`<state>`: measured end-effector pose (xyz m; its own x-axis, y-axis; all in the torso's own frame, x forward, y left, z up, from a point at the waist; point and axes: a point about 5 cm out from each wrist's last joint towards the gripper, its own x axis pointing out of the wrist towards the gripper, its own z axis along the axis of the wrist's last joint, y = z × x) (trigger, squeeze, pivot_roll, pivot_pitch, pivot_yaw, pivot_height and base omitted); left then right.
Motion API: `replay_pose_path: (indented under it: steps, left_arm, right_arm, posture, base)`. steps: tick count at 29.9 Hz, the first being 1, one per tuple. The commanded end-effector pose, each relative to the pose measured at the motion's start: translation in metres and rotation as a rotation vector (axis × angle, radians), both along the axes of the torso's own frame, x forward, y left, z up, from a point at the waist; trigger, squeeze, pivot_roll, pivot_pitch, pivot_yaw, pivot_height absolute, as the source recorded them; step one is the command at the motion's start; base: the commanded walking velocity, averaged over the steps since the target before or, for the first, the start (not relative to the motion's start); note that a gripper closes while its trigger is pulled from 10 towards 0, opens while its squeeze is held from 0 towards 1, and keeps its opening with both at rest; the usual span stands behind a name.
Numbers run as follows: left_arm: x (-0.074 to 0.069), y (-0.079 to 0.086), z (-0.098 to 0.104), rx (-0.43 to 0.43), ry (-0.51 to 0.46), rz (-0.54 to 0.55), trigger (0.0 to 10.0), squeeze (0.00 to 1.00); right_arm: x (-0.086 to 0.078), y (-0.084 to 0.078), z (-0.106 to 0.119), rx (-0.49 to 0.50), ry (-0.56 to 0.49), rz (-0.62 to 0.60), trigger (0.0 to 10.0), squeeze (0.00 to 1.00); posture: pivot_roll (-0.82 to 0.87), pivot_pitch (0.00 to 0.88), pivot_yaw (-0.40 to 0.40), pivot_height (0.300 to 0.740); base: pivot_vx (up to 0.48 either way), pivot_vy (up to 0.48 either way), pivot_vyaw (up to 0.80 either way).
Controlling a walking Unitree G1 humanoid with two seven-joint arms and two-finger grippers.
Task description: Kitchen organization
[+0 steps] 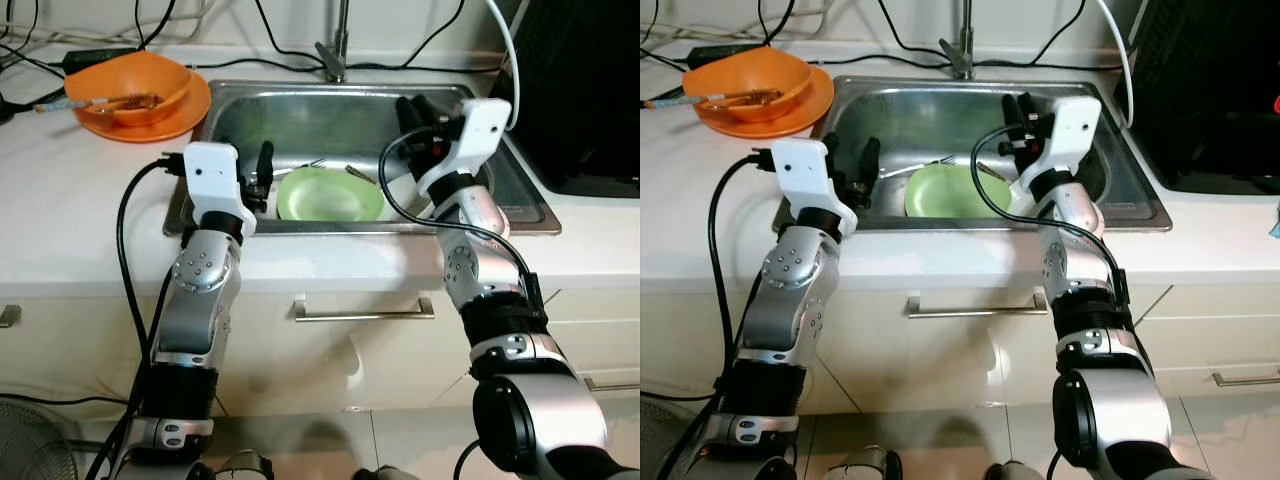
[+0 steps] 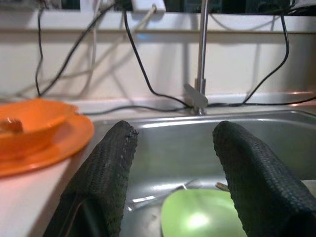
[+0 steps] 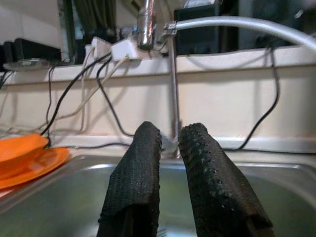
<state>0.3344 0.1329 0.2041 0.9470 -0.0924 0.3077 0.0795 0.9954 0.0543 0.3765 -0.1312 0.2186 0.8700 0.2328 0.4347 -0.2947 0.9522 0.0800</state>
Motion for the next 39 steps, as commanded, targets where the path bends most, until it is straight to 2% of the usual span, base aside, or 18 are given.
replay_pose_path:
  steps: [1,6,12,23,39]
  left_arm:
    - [-0.005,0.005,0.004,0.012,-0.042,0.028,10.0,0.00]
    - [-0.006,0.004,-0.003,0.053,-0.034,0.032,10.0,0.00]
    - [-0.005,-0.008,-0.010,0.028,-0.011,0.001,10.0,0.00]
    - [-0.005,-0.005,-0.013,0.024,0.003,0.014,10.0,0.00]
    - [-0.004,-0.006,-0.014,0.022,0.012,0.026,10.0,0.00]
  right_arm:
    - [-0.007,-0.005,-0.006,0.010,0.000,-0.020,10.0,0.00]
    - [-0.013,-0.007,-0.019,0.015,0.025,-0.056,10.0,0.00]
    - [-0.014,-0.002,-0.044,0.007,0.116,-0.070,10.0,0.00]
    - [-0.014,0.005,-0.039,0.044,0.112,-0.053,10.0,0.00]
    - [-0.013,0.005,-0.040,0.035,0.126,-0.048,10.0,0.00]
  posture:
    - [-0.02,0.073,-0.021,0.740]
    - [-0.02,0.072,-0.018,0.740]
    - [-0.02,0.067,-0.017,0.740]
    - [-0.01,0.047,-0.018,0.740]
    - [-0.01,0.049,-0.025,0.740]
  base:
    - [0.000,0.000,0.00]
    - [0.000,0.000,0.00]
    - [0.000,0.000,0.00]
    - [0.000,0.023,0.00]
    - [0.000,0.444,0.00]
